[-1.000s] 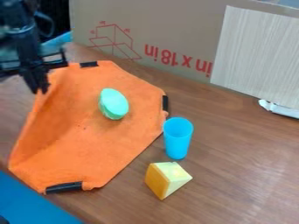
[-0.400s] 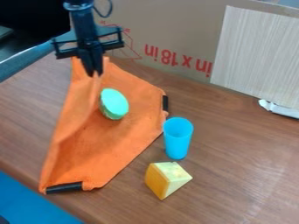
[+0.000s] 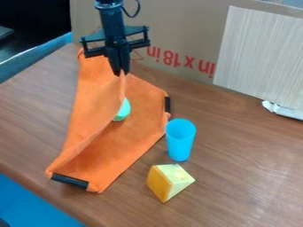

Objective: Fold the cloth from bottom left to top right

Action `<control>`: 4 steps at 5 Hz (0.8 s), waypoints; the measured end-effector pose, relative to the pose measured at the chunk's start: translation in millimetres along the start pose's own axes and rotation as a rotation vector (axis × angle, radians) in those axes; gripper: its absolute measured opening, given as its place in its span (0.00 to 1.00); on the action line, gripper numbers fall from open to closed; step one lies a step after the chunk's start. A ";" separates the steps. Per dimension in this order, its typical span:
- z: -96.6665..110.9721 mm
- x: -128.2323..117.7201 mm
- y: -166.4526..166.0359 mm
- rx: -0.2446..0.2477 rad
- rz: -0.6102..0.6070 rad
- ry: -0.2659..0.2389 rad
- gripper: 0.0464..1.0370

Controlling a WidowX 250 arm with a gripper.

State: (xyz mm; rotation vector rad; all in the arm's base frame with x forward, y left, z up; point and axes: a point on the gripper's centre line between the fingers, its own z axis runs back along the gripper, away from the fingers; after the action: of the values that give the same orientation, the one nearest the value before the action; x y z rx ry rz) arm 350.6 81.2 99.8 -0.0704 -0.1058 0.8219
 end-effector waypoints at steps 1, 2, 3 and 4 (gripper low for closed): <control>-7.6 3.6 -12.2 -0.003 0.005 0.020 0.01; -18.8 -0.9 -24.9 -0.011 -0.014 0.038 0.01; -26.9 -10.0 -39.4 -0.020 -0.057 0.045 0.01; -31.8 -16.9 -46.1 -0.033 -0.073 0.043 0.04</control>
State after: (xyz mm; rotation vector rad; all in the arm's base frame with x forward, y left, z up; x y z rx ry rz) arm 376.5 36.8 71.8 -0.1142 -0.0810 0.7456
